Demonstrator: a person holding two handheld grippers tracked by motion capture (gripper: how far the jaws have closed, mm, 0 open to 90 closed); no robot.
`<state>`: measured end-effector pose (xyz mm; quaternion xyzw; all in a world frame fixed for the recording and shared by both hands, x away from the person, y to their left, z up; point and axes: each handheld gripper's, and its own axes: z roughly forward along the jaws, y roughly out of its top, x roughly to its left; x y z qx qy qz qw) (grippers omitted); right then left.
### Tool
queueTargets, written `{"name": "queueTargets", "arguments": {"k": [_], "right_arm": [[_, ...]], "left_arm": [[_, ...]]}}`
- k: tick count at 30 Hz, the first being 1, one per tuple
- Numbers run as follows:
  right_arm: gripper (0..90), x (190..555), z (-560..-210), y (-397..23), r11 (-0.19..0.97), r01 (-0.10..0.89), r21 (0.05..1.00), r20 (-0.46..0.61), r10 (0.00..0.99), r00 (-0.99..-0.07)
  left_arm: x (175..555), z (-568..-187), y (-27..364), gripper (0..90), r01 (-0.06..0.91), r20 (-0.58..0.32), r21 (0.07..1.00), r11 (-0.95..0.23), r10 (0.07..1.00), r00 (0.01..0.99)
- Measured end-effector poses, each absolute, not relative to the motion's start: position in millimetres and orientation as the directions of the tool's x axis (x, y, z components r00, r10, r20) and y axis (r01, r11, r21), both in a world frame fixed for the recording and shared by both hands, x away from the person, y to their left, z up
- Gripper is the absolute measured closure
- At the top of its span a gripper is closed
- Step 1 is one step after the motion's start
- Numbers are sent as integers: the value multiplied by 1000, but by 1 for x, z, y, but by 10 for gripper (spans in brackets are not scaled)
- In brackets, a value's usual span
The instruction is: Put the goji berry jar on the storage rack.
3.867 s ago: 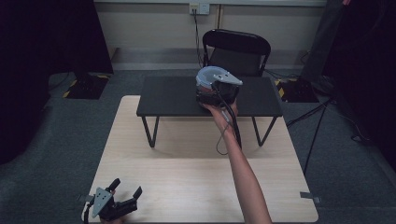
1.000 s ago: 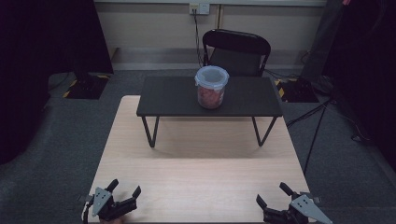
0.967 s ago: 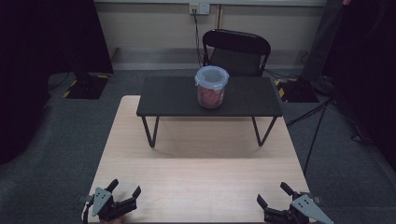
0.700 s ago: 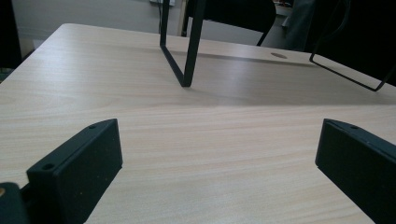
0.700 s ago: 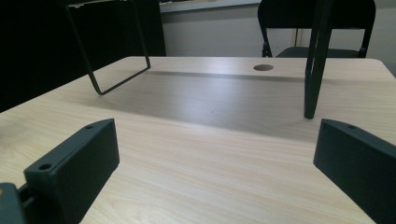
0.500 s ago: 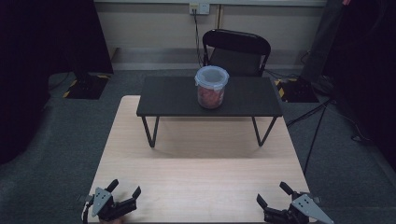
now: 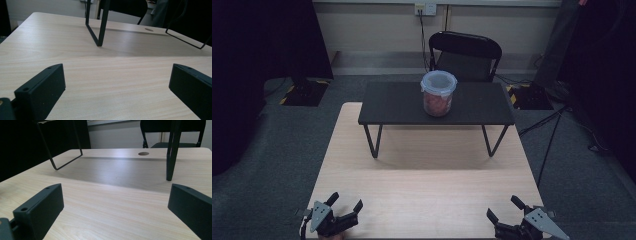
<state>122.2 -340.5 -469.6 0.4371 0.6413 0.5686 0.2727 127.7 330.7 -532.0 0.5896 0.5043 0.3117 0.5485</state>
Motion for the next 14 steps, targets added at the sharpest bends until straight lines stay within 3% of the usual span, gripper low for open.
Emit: {"name": "queueTargets", "arguments": {"k": [14], "right_arm": [[0,122,-470,-344,-41,249,968,158,869,-468]], "left_arm": [[128,-532,330,0,253,-185,961,111,938,294]]}}
